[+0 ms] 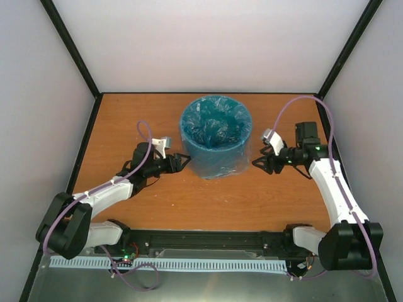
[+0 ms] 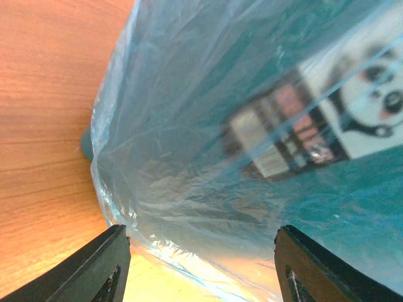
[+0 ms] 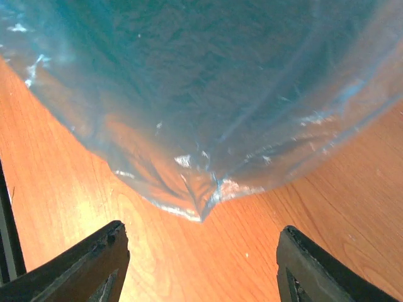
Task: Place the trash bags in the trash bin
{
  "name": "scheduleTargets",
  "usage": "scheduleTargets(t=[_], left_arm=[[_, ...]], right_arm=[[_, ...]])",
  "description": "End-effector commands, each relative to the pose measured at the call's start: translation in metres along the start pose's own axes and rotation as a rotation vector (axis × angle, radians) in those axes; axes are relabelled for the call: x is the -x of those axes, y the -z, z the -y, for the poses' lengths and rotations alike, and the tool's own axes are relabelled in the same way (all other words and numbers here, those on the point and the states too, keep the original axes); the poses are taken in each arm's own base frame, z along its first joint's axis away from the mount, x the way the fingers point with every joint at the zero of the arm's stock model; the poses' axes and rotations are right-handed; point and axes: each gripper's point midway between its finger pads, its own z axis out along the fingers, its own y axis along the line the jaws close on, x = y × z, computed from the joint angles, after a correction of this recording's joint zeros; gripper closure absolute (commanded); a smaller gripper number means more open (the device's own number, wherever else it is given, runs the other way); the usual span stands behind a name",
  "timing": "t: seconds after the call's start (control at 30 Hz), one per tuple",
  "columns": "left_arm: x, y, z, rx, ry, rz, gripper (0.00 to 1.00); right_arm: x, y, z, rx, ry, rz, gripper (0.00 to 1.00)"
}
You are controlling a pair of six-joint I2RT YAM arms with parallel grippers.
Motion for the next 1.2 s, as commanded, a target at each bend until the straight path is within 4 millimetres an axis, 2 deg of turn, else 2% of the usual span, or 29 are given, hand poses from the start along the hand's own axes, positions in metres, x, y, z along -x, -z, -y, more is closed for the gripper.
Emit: scheduleTargets(t=[0.0,0.2,0.47,0.77,1.07,1.17], left_arm=[[0.026,0.011,0.01,-0.003,-0.058,0.074,0.36],[0.028,0.012,0.007,-0.003,-0.055,0.079,0.36],[0.024,0.008,0.005,-0.013,-0.05,0.063,0.37],[0.023,0.002,0.002,-0.022,-0.044,0.052,0.38],[0.02,-0.002,-0.001,-0.023,-0.04,0.04,0.38],[0.018,-0.004,-0.003,-0.022,-0.039,0.03,0.38]], right_arm=[[0.007,0.026,-0.004,0.011,-0.019,0.047,0.35],[0.023,0.025,0.052,-0.073,-0.223,0.112,0.47],[0.04,0.002,0.092,0.012,-0.381,0.158,0.5],[0.037,-0.018,0.104,0.121,-0.446,0.123,0.52],[0.033,-0.048,0.098,0.196,-0.464,0.068,0.58],[0.035,-0.057,0.094,0.217,-0.461,0.054,0.64]])
